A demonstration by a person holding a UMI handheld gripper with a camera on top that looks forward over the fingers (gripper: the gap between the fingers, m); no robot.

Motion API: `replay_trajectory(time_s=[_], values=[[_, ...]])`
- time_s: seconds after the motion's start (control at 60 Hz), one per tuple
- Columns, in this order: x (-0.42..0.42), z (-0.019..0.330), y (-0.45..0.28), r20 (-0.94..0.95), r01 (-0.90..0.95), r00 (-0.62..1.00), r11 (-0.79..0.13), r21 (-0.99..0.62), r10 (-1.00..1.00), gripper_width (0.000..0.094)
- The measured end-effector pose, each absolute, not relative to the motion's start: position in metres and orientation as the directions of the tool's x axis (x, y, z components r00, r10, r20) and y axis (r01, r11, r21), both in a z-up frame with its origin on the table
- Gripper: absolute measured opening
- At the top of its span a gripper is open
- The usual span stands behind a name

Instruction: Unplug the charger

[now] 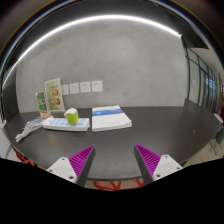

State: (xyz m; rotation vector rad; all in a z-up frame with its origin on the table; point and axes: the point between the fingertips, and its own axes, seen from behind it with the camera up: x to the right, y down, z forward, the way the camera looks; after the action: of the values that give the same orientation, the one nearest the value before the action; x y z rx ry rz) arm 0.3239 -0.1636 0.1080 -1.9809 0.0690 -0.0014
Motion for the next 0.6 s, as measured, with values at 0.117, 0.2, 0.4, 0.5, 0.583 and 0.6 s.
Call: replay_trajectory(time_s=[0.117,0.2,0.4,0.5,0.583,0.6], values=[[0.344,0.097,-0.131,-0.066,-0.045,0.997,-0.403,-0.914,0.038,0.0801],[0.310,0.095,-0.108,-0.063,-0.014,0.992,-0.402,-0.915,0.108,0.0801],[0.214,0.093,-0.024,-0.077,-0.005,0.980,-0.361,-0.933,0.185,0.0801],[0.180,0.086,0.030,-0.045,0.012,0.986,-0.331,-0.943,0.164,0.0806],[0.167,0.082,0.073,-0.009,0.026,0.994,-0.317,-0.948,0.109,0.0804],[0.166,0.082,0.081,-0.006,0.026,0.995,-0.309,-0.951,0.100,0.0803]])
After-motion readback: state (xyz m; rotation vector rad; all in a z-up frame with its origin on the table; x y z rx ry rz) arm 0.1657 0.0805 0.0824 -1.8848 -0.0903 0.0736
